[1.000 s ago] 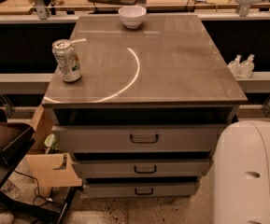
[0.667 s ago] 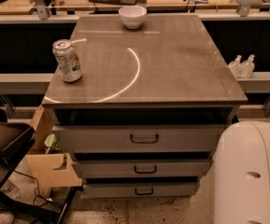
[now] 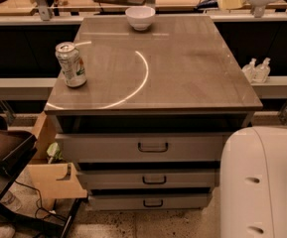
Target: Move rxbar blueberry near 7up can
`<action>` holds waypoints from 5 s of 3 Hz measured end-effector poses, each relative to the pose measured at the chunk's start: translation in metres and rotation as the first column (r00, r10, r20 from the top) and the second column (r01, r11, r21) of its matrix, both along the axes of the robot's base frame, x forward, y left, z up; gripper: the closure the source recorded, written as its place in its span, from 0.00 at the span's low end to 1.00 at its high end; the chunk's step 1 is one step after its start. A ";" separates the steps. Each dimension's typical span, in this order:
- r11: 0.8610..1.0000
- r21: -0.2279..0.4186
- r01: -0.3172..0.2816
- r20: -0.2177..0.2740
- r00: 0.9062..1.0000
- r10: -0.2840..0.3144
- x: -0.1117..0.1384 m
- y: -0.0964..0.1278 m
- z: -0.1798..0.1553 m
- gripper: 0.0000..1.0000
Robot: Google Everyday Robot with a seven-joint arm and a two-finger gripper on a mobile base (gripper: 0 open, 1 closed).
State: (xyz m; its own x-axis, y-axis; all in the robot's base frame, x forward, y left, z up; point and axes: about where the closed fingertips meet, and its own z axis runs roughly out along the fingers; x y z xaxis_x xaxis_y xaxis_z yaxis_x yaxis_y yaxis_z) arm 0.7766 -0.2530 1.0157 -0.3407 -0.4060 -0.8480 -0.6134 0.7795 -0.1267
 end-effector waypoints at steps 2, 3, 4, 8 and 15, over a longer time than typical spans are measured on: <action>0.992 -0.122 0.036 -0.254 0.965 -0.066 -0.024 0.006 -0.094 1.00; 0.992 -0.123 0.037 -0.251 0.966 -0.068 -0.023 0.007 -0.093 1.00; 0.987 -0.159 0.038 -0.246 0.966 -0.077 -0.023 0.009 -0.082 1.00; 0.988 -0.152 0.001 -0.272 0.961 -0.043 -0.076 0.031 -0.001 1.00; 0.975 -0.116 0.188 -0.549 0.806 -0.220 -0.098 0.055 -0.009 1.00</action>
Offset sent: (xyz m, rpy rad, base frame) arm -0.0153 -0.0016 -0.0358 -0.0641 0.1228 -0.0293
